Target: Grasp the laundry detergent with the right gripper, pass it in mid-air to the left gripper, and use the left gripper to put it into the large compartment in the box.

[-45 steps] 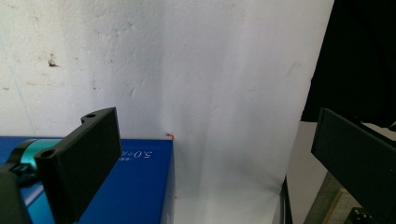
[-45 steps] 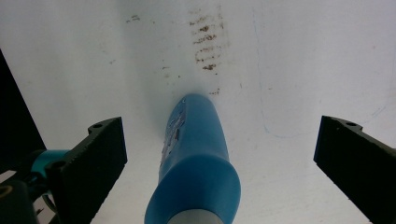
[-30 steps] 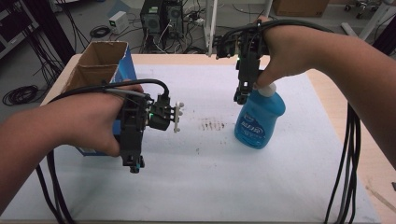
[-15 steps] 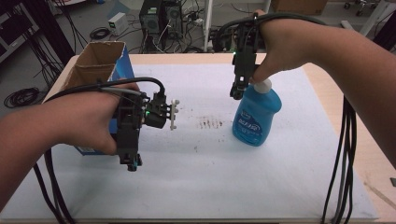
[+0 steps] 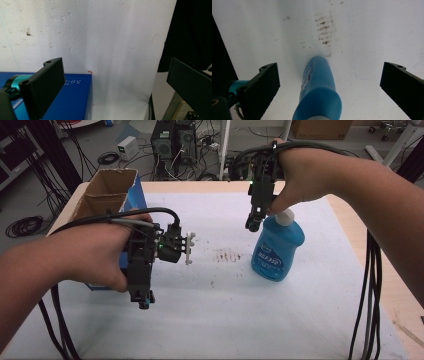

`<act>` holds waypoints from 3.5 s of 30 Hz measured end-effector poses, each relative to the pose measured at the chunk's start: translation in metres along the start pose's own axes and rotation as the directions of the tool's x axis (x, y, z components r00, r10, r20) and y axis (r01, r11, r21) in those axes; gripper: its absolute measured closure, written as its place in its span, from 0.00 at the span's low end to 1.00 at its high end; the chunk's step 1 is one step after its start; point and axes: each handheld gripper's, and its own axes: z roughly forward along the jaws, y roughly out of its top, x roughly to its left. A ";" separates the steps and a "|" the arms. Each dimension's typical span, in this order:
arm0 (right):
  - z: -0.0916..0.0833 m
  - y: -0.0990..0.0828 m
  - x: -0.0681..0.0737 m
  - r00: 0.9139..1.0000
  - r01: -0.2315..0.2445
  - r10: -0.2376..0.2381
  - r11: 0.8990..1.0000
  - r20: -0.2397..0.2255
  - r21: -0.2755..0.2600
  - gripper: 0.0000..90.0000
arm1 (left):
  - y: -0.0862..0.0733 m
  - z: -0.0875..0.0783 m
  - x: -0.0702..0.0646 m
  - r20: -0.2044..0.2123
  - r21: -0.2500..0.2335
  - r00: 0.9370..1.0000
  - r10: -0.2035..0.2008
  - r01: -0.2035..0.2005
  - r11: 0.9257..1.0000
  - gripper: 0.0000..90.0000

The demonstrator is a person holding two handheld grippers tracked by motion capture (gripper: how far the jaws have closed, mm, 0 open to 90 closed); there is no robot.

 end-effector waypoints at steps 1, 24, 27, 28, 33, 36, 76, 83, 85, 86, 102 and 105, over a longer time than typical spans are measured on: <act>0.000 0.000 -0.002 1.000 -0.010 0.010 1.000 0.001 -0.011 0.02 | 0.000 0.000 0.000 -0.002 -0.006 1.000 -0.001 0.001 1.000 0.02; -0.029 -0.110 -0.021 0.922 -0.358 0.385 0.809 -0.039 -0.467 0.02 | 0.011 -0.003 -0.004 -0.011 0.013 0.999 0.036 -0.036 0.999 0.02; -0.029 -0.131 -0.014 0.907 -0.380 0.418 0.769 -0.044 -0.514 0.02 | 0.015 -0.003 -0.006 -0.012 0.007 0.999 0.036 -0.036 0.999 0.02; -0.028 -0.137 -0.011 0.903 -0.384 0.428 0.758 -0.043 -0.528 0.02 | 0.016 -0.003 -0.006 -0.012 0.008 0.999 0.035 -0.035 0.999 0.02; -0.022 -0.161 0.004 0.886 -0.384 0.463 0.701 -0.025 -0.601 0.02 | 0.018 -0.004 -0.007 -0.015 0.015 0.999 0.041 -0.041 0.999 0.02; -0.016 -0.170 0.014 0.879 -0.380 0.476 0.669 -0.025 -0.638 0.02 | 0.017 -0.004 -0.007 -0.013 0.017 0.999 0.033 -0.033 0.999 0.02; 0.119 -0.200 0.080 0.813 -0.423 0.567 0.415 -0.135 -0.805 0.02 | 0.012 -0.001 -0.005 -0.029 -0.001 0.999 0.025 -0.025 1.000 0.02; 0.135 -0.191 0.071 0.806 -0.457 0.561 0.389 -0.188 -0.800 0.02 | 0.012 -0.002 -0.005 -0.029 -0.007 0.999 0.020 -0.020 1.000 0.02; 0.139 -0.189 0.068 0.807 -0.462 0.555 0.381 -0.202 -0.801 0.02 | 0.012 -0.002 -0.005 -0.031 -0.009 0.999 0.029 -0.029 1.000 0.02; 0.140 -0.187 0.067 0.807 -0.464 0.554 0.380 -0.205 -0.800 0.02 | 0.012 -0.003 -0.005 -0.033 -0.011 0.999 0.028 -0.028 1.000 0.02; 0.154 -0.172 0.061 0.822 -0.447 0.531 0.378 -0.206 -0.811 0.02 | 0.008 0.000 -0.002 -0.030 -0.014 0.999 0.016 -0.016 1.000 0.02; 0.156 -0.170 0.060 0.821 -0.440 0.533 0.368 -0.202 -0.819 0.02 | 0.008 0.000 -0.002 -0.029 -0.012 0.999 0.014 -0.014 1.000 0.02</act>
